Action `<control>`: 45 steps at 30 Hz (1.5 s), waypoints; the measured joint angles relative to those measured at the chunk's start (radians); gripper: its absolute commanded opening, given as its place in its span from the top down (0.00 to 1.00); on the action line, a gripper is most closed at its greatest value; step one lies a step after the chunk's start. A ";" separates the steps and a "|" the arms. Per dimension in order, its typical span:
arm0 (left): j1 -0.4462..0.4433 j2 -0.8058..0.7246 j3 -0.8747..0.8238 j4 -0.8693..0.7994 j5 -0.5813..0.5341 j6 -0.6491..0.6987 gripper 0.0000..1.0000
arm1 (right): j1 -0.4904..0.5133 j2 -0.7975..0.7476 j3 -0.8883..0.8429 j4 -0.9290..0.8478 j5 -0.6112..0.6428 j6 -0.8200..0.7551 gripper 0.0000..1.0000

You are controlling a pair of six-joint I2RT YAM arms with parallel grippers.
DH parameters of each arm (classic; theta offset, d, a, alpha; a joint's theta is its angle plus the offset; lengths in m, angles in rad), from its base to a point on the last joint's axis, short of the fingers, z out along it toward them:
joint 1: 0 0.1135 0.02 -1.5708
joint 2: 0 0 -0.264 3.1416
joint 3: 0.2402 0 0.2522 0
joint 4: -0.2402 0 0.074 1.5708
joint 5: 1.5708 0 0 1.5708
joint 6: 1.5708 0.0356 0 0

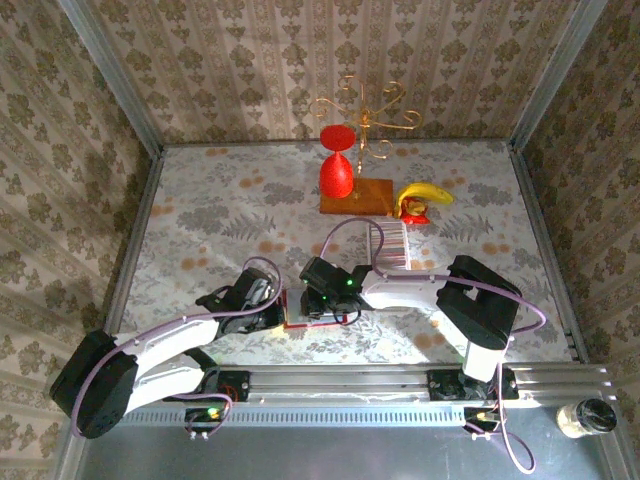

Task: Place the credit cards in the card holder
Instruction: Insert the credit card into the card slot.

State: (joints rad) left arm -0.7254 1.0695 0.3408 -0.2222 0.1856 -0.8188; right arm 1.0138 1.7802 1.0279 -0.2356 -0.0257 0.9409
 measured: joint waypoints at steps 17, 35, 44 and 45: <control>-0.001 -0.015 -0.003 -0.013 -0.008 0.000 0.95 | -0.035 -0.090 -0.002 -0.031 0.074 -0.023 0.59; 0.060 -0.069 0.005 -0.058 -0.024 0.000 0.82 | -0.062 0.023 0.058 -0.058 0.128 -0.055 0.63; 0.087 0.035 0.024 0.023 0.036 -0.004 0.77 | -0.056 0.059 0.088 -0.103 0.128 -0.099 0.60; 0.087 0.045 0.027 0.031 0.041 -0.004 0.76 | -0.055 0.064 0.096 -0.110 0.128 -0.106 0.60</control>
State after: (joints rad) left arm -0.6380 1.1149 0.3679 -0.1909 0.2264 -0.8227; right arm 0.9592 1.8446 1.1236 -0.3454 0.1024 0.8349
